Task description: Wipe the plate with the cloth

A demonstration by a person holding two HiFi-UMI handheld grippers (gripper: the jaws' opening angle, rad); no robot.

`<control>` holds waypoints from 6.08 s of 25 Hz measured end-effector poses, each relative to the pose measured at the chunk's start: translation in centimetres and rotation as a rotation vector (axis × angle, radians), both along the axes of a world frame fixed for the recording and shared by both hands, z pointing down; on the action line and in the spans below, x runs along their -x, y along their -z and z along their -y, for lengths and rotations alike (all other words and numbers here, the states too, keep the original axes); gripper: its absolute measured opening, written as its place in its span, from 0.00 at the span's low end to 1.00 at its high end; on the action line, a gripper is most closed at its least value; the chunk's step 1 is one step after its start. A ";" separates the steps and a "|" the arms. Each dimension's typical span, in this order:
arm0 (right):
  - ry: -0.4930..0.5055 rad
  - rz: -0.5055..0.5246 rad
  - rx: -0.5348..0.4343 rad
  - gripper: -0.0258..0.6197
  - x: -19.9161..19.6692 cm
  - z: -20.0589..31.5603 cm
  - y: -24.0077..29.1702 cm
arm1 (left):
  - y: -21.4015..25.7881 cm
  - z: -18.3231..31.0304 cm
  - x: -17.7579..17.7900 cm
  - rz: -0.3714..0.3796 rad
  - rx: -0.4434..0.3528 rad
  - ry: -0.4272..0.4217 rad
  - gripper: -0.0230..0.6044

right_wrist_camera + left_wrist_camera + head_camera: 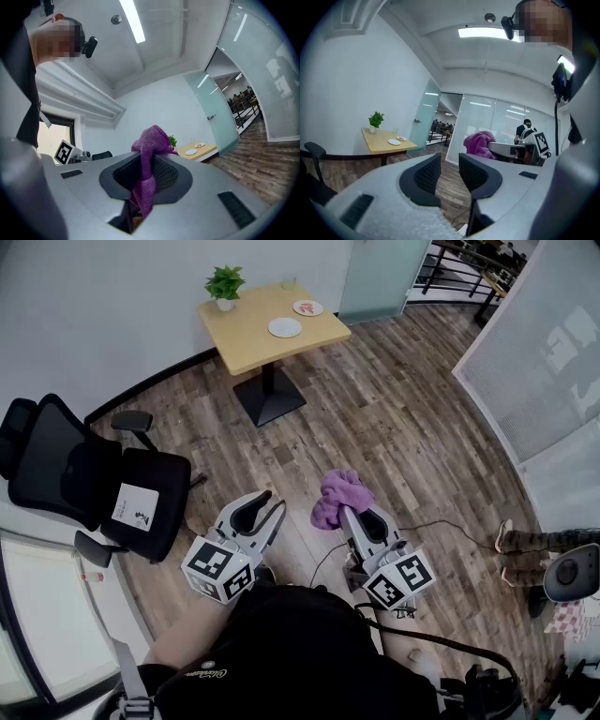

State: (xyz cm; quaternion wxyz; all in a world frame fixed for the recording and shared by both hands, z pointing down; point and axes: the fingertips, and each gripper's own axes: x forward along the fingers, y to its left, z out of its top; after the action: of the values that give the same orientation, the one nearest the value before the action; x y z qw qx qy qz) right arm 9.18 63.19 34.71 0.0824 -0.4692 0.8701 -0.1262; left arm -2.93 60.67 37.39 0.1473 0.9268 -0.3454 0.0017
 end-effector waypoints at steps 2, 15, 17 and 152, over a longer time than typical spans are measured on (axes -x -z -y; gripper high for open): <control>0.001 -0.005 0.001 0.13 -0.1 0.1 -0.1 | -0.1 0.2 -0.3 0.003 -0.003 -0.003 0.22; 0.027 -0.081 0.077 0.12 5.4 2.5 -1.8 | -0.7 3.3 3.2 -0.038 0.012 -0.026 0.22; 0.017 -0.085 0.076 0.12 6.7 3.2 -1.7 | -0.6 4.1 4.2 -0.043 0.010 -0.037 0.22; 0.523 -0.650 0.490 0.13 9.8 81.7 -28.3 | -18.3 80.6 1.2 0.021 0.453 0.218 0.13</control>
State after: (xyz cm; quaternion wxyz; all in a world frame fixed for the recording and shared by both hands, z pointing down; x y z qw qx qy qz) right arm -0.67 -18.52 62.98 -0.3414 -0.2554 0.8842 -0.1908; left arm -4.10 -19.94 55.65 0.3471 0.8273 -0.4356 0.0728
